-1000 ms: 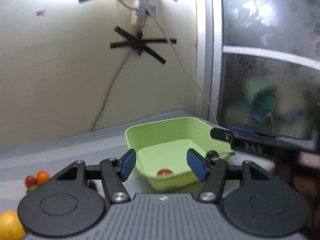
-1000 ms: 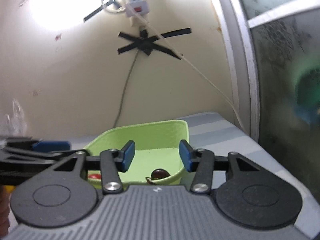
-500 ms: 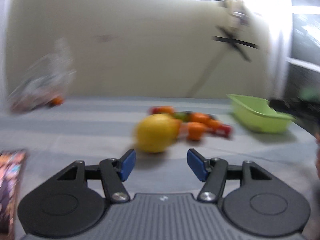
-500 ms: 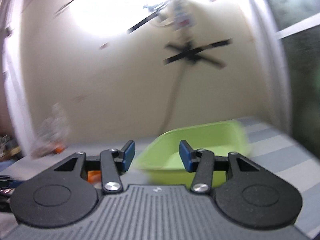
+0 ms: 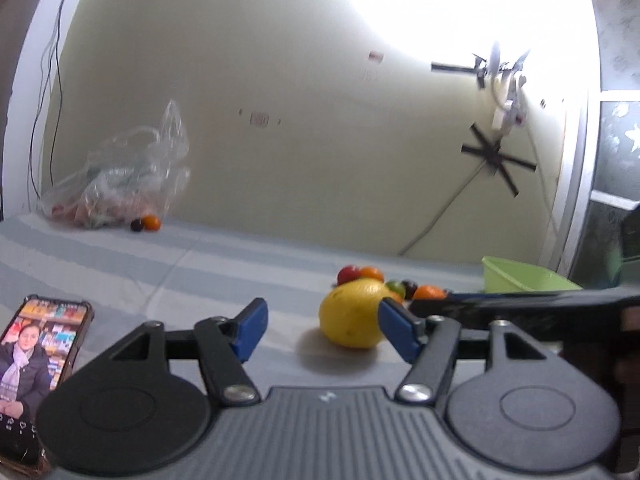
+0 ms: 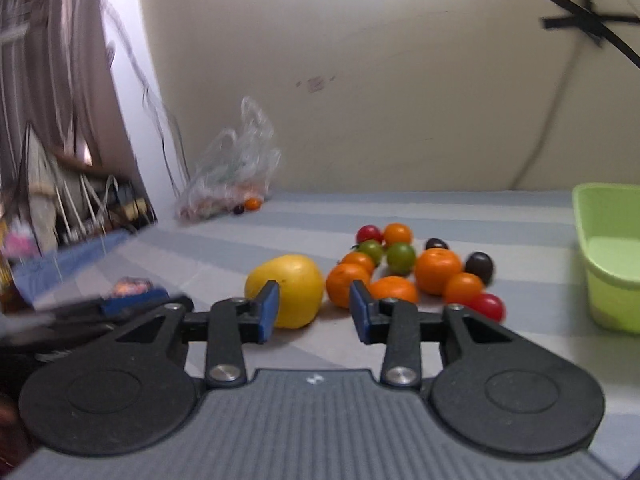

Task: Organize fruits
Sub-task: 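Move both tools back to the fruit pile and close on the grapefruit, then lift the yellow grapefruit with the right tool while the left tool supports it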

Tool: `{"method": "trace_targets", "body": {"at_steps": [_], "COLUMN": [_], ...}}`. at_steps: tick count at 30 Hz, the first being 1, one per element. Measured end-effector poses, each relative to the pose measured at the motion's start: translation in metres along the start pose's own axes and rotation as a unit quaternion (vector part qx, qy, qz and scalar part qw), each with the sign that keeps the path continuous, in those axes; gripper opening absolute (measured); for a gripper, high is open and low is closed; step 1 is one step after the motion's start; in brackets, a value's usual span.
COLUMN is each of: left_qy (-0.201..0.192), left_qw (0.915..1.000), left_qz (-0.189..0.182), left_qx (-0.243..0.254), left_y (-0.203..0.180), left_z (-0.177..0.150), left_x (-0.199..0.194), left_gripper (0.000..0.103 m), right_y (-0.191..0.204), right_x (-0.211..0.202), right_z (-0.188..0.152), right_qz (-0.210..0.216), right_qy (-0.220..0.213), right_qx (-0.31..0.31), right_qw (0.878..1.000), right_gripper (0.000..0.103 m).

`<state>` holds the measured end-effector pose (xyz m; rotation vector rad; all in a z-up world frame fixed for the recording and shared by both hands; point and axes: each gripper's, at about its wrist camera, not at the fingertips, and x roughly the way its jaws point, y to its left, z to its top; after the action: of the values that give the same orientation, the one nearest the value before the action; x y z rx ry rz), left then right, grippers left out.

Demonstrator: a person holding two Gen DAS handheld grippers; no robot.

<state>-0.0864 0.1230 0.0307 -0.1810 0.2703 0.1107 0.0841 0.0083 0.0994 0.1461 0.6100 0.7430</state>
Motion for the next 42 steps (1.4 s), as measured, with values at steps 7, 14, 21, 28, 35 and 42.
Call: {"method": "trace_targets", "body": {"at_steps": [7,14,21,28,35,42], "left_qy": [-0.022,-0.021,-0.037,-0.045,-0.045,-0.039], "left_qw": [0.9994,0.9972,0.9967,0.9967,0.9966,0.9972], "left_qz": [-0.017,-0.025,-0.018,-0.018,-0.017,-0.021], "left_qx": [-0.018,-0.068,-0.070,-0.065,-0.066,-0.060], "left_y": [0.007,0.024,0.025,0.023,0.023,0.020], "left_z": [0.000,-0.001,-0.003,-0.003,-0.003,-0.003], "left_x": [-0.006,-0.004,-0.008,-0.010,-0.010,-0.009], "left_gripper": [0.067,0.070,0.072,0.077,0.077,0.077], "right_y": [0.022,0.029,0.037,0.050,0.055,0.040], "right_x": [0.035,0.053,0.063,0.075,0.075,0.041], "right_z": [0.004,0.000,-0.002,-0.004,-0.005,-0.004], "right_qz": [-0.030,-0.050,-0.049,-0.037,-0.035,-0.041], "right_qy": [0.007,0.010,0.014,0.039,0.043,0.066], "right_qx": [-0.049,-0.057,-0.071,-0.104,-0.116,-0.106], "right_qw": [0.998,0.997,0.996,0.993,0.992,0.991], "right_gripper": [0.067,0.070,0.072,0.069,0.064,0.064]}}
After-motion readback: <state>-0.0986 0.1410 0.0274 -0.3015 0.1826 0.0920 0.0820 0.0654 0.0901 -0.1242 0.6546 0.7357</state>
